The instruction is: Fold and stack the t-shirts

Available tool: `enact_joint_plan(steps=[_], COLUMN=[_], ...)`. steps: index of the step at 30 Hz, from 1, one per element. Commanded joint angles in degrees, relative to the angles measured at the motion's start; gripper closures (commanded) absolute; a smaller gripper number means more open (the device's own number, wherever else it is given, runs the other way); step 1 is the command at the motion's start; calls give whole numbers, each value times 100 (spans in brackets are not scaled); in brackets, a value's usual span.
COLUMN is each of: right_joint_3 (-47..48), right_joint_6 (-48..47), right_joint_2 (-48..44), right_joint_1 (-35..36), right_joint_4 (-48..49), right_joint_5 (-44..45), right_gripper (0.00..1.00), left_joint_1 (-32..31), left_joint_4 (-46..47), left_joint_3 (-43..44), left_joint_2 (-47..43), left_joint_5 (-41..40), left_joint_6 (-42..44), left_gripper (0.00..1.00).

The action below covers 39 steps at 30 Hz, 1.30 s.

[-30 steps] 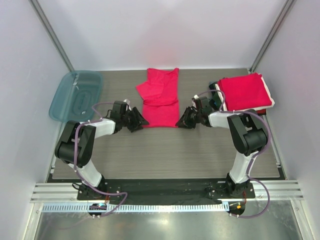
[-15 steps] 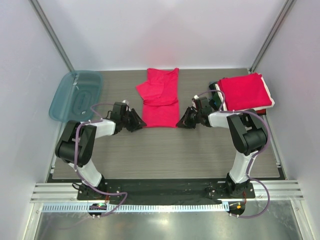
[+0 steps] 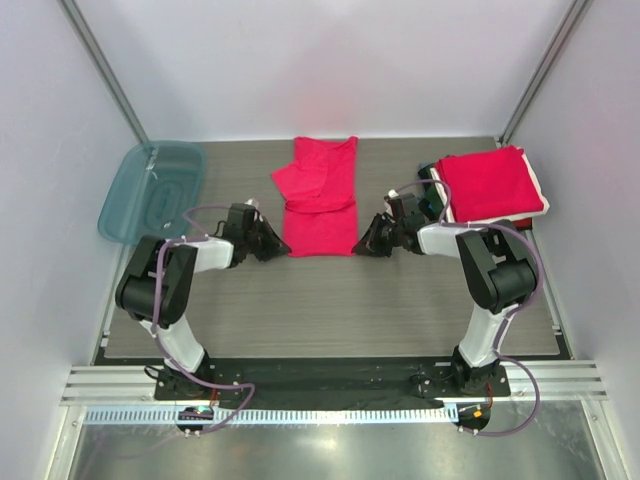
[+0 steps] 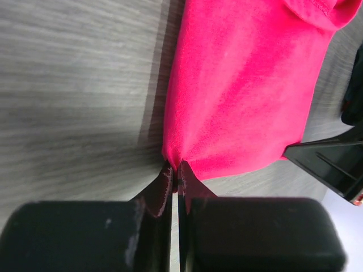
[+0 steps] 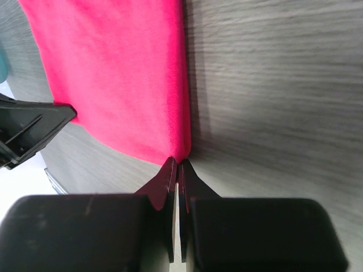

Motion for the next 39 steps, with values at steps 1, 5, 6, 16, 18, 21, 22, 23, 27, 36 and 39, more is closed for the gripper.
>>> enact_joint_plan(steps=[1, 5, 6, 16, 18, 21, 22, 23, 27, 36, 39], right_joint_3=[-4, -39, -48, 1567, 1981, 2001, 1913, 1694, 1078, -82, -329], right_joint_6=[-111, -84, -84, -269, -295, -295, -278, -278, -251, -339, -365], right_joint_2=[-542, -1095, -1184, -1563, -1571, -1738, -1921, -2019, -2581, -3890, -4190], right_joint_1=[7, 24, 25, 16, 16, 24, 16, 16, 16, 25, 25], right_joint_4=[-45, -203, -265, -1354, -1573, -1680, -1680, -1680, -1680, -2119, -2295], right_joint_5=[-56, -83, -100, 102, 137, 111, 102, 111, 85, 5, 102], right_gripper=[99, 99, 99, 99, 99, 99, 99, 99, 99, 99, 99], left_joint_1=[-8, -122, -261, -324, -324, -316, -324, -333, -421, -930, -1106], left_joint_4=[-566, -935, -1049, -2525, -2693, -2790, -2816, -2825, -2747, -2817, -2843], left_joint_3=[-63, 42, 112, 1843, 2221, 2223, 2161, 1935, 1266, -115, -423], left_joint_2=[-655, -1149, -1211, -1633, -1764, -2018, -2098, -2186, -2643, -3865, -4287], left_joint_5=[-266, -275, -336, -635, -679, -618, -540, -495, -451, -293, -293], left_joint_6=[295, 243, 251, 418, 436, 410, 392, 375, 269, -73, -258], left_gripper=[100, 100, 100, 100, 100, 100, 100, 100, 100, 100, 100])
